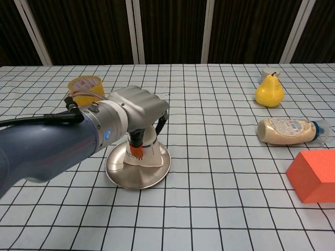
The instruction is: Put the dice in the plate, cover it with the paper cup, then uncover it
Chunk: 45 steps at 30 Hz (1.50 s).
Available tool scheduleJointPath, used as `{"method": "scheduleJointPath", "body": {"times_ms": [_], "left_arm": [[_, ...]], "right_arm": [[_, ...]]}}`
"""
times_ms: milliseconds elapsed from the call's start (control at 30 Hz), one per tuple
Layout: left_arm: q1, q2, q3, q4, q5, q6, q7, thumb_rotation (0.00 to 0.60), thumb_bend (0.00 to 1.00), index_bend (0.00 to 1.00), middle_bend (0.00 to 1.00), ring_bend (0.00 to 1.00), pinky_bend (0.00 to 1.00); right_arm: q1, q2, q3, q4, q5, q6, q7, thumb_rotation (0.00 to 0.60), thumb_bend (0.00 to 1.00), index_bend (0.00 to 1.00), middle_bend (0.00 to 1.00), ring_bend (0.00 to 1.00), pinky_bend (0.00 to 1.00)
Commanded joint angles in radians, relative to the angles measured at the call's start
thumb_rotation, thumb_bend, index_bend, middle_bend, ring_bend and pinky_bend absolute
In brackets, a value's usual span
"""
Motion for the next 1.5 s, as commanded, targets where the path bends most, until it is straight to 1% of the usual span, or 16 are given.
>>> {"method": "scheduleJointPath", "body": {"times_ms": [33,100,167,333,367,433,533,600,633,733,833,933,1100,1233,1400,1500], "left_arm": [[0.059,0.081,-0.099,-0.083,-0.112,-0.267,-0.255,0.600,0.44,0.47,0.52,0.73,0.86],[0.053,0.111,-0.098,-0.087,-0.135,-0.302,-0.255,0.600,0.44,0.47,0.53,0.73,0.86],[0.046,0.122,-0.085,-0.075,-0.116,-0.288,-0.239,0.600,0.44,0.48,0.53,0.73,0.86],[0.042,0.084,-0.016,-0.018,0.017,-0.131,-0.164,0.600,0.44,0.48,0.54,0.73,0.86],[0.045,0.079,-0.011,-0.016,0.022,-0.122,-0.163,0.600,0.44,0.48,0.54,0.73,0.85],[0.065,0.076,-0.033,-0.044,-0.031,-0.159,-0.214,0.600,0.44,0.49,0.54,0.73,0.85],[0.076,0.130,-0.094,-0.097,-0.170,-0.302,-0.298,0.600,0.44,0.50,0.55,0.73,0.85],[0.058,0.168,-0.101,-0.103,-0.222,-0.355,-0.291,0.600,0.44,0.50,0.55,0.73,0.85],[0.044,0.178,-0.093,-0.098,-0.227,-0.351,-0.270,0.600,0.44,0.50,0.55,0.73,0.85],[-0.008,0.155,-0.022,-0.066,-0.140,-0.198,-0.135,0.600,0.44,0.50,0.55,0.73,0.85],[-0.016,0.106,0.023,-0.043,-0.073,-0.088,-0.074,0.600,0.44,0.49,0.55,0.73,0.85],[0.003,0.081,0.005,-0.046,-0.069,-0.093,-0.119,0.600,0.44,0.49,0.55,0.73,0.85],[0.024,0.096,-0.022,-0.070,-0.026,-0.137,-0.186,0.600,0.44,0.49,0.55,0.73,0.85],[0.029,0.138,-0.053,-0.129,-0.038,-0.155,-0.213,0.600,0.44,0.50,0.55,0.73,0.85],[0.027,0.200,-0.078,-0.207,-0.053,-0.138,-0.211,0.600,0.44,0.50,0.55,0.73,0.85],[0.036,0.237,-0.106,-0.257,-0.058,-0.147,-0.246,0.600,0.44,0.49,0.55,0.73,0.85]], "right_arm": [[0.000,0.001,0.000,0.000,0.001,-0.001,0.000,0.600,0.14,0.21,0.03,0.10,0.00],[0.001,0.000,0.001,-0.001,0.000,0.000,0.000,0.600,0.14,0.21,0.03,0.10,0.00],[0.002,-0.001,0.001,-0.001,-0.001,-0.001,-0.001,0.600,0.14,0.21,0.03,0.10,0.00],[0.001,-0.003,0.000,-0.002,-0.002,0.000,-0.006,0.600,0.14,0.21,0.03,0.10,0.00],[0.001,-0.003,-0.001,-0.002,-0.002,0.000,-0.006,0.600,0.14,0.21,0.03,0.10,0.00],[0.002,-0.005,0.000,-0.001,0.000,-0.002,-0.009,0.600,0.14,0.21,0.03,0.10,0.00],[0.004,-0.006,0.000,-0.002,0.001,-0.004,-0.012,0.600,0.14,0.21,0.03,0.10,0.00],[0.003,-0.006,0.000,-0.002,0.002,-0.002,-0.012,0.600,0.14,0.21,0.03,0.10,0.00],[0.002,-0.006,0.001,-0.002,0.002,-0.001,-0.012,0.600,0.14,0.21,0.03,0.10,0.00],[0.001,-0.005,0.001,-0.001,0.001,0.001,-0.008,0.600,0.14,0.21,0.03,0.10,0.00],[0.002,-0.005,0.000,0.000,0.000,-0.002,-0.007,0.600,0.14,0.21,0.03,0.10,0.00],[0.004,-0.005,0.000,0.000,0.000,-0.004,-0.007,0.600,0.14,0.21,0.03,0.10,0.00],[0.002,-0.005,0.000,0.000,0.000,-0.001,-0.007,0.600,0.14,0.21,0.03,0.10,0.00],[0.004,-0.006,0.000,0.000,-0.001,-0.004,-0.009,0.600,0.14,0.21,0.03,0.10,0.00],[0.004,-0.007,-0.001,-0.001,-0.003,-0.003,-0.012,0.600,0.14,0.21,0.03,0.10,0.00],[0.004,-0.008,0.000,-0.001,-0.001,-0.003,-0.014,0.600,0.14,0.21,0.03,0.10,0.00]]}}
